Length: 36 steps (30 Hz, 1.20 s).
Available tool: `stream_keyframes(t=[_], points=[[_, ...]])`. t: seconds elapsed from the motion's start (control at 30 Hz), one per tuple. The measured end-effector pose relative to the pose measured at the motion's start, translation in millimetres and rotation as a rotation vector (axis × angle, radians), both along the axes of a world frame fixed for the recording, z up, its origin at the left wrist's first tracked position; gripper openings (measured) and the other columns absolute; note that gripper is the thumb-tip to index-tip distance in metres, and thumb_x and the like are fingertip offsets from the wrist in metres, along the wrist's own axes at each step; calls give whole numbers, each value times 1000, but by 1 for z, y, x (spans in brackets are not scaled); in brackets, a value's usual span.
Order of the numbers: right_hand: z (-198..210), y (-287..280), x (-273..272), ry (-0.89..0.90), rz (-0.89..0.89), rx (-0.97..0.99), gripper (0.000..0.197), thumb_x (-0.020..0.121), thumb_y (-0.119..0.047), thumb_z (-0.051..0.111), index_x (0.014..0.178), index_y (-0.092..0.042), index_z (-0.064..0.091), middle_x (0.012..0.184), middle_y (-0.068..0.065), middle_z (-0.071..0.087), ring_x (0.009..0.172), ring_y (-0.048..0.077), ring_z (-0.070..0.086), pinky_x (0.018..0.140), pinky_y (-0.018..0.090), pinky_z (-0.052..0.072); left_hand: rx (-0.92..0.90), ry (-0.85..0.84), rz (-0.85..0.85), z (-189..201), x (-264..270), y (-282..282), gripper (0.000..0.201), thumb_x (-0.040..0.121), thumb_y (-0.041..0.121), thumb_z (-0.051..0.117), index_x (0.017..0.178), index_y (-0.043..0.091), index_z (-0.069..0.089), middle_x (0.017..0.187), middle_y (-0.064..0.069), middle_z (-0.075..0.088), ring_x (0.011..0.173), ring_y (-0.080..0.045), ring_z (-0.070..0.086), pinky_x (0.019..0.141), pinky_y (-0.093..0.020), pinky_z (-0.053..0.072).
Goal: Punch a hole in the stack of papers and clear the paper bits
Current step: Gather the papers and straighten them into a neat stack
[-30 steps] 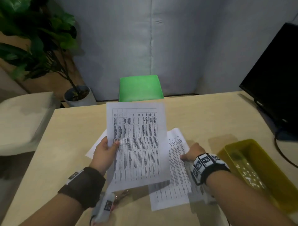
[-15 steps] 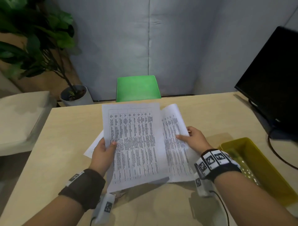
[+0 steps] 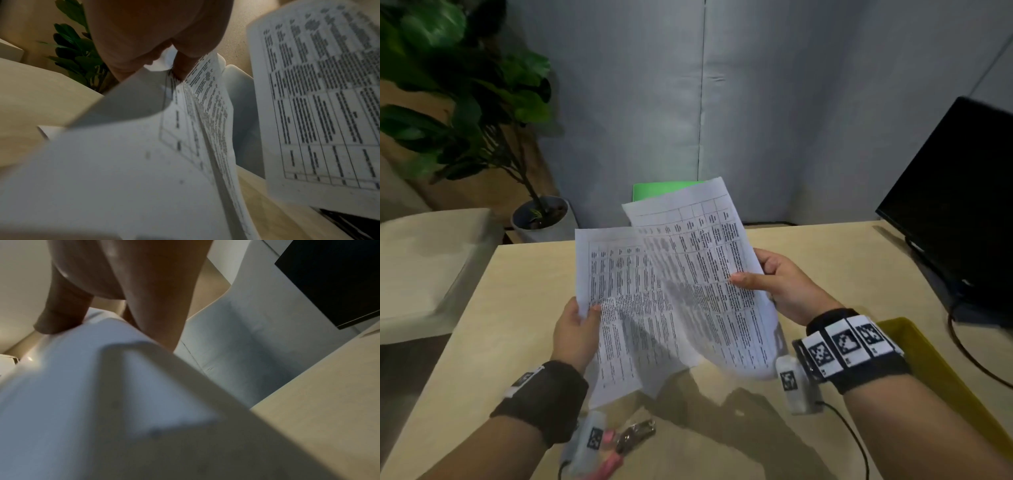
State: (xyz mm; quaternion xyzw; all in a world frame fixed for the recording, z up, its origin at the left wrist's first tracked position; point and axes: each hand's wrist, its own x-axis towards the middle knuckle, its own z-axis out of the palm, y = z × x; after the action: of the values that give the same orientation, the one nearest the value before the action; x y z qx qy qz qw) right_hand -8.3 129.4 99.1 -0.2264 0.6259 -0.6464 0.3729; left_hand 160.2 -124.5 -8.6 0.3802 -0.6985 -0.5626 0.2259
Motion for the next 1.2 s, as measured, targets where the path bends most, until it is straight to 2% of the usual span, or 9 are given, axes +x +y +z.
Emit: stream_keyframes(t=[0.2,0.33,0.43,0.53,0.7,0.83,0.97,1.1,1.2], points=[[0,-15,-3,-64,8,-61,49,64,-23,83,109,-9,67,114,18,68,101,32,66,86,41,58,126,77,-78,19,-6,8,22,96,18,52,117,17,58,112,-5,67,104,-27,64,90,-43,52],[-11,-24,-8,-21,-131,12,51,71,-19,75,118,-1,63,121,21,65,112,39,62,98,51,49,245,136,-126,39,-12,16,13,95,12,53,100,4,61,90,-7,69,81,-27,65,63,-29,56],[-20,-29,-8,37,-211,58,61,62,-28,80,117,-8,64,123,18,64,111,36,63,97,53,50,256,135,-150,42,-15,17,18,90,9,61,108,10,64,96,-6,74,88,-27,71,69,-35,59],[-30,-29,-6,44,-220,106,68,61,-30,80,122,-13,56,118,12,67,108,31,65,97,51,50,289,140,-150,41,-14,19,20,92,5,55,103,16,67,97,-6,75,91,-28,71,79,-41,58],[-45,-34,-3,118,-270,177,59,68,-24,82,114,-14,47,111,10,69,102,27,68,93,50,53,391,157,-182,41,-11,25,45,97,52,28,110,30,65,104,3,74,97,-14,70,87,-34,51],[-53,-43,-1,134,-316,159,61,76,-9,78,116,-22,33,106,6,70,97,21,69,88,39,56,161,82,-166,36,-11,24,25,89,20,63,114,17,63,109,0,71,96,-19,69,87,-41,55],[-59,-58,4,125,-304,150,68,77,-12,78,124,-29,30,104,4,71,94,17,69,77,27,56,73,60,-156,31,-6,19,24,94,19,55,118,22,54,110,6,67,98,-14,65,82,-33,54],[-65,-75,2,189,-314,285,41,88,-47,59,119,-25,45,105,0,63,93,16,61,75,28,47,13,38,-80,26,1,4,17,97,17,50,113,21,48,112,-3,63,100,-23,64,86,-42,54],[-82,-83,-7,197,-336,491,41,91,-47,55,118,-17,50,118,6,56,97,20,55,78,29,43,-37,44,-15,25,11,-10,16,97,15,48,113,18,47,95,-3,60,80,-20,61,62,-30,52]])
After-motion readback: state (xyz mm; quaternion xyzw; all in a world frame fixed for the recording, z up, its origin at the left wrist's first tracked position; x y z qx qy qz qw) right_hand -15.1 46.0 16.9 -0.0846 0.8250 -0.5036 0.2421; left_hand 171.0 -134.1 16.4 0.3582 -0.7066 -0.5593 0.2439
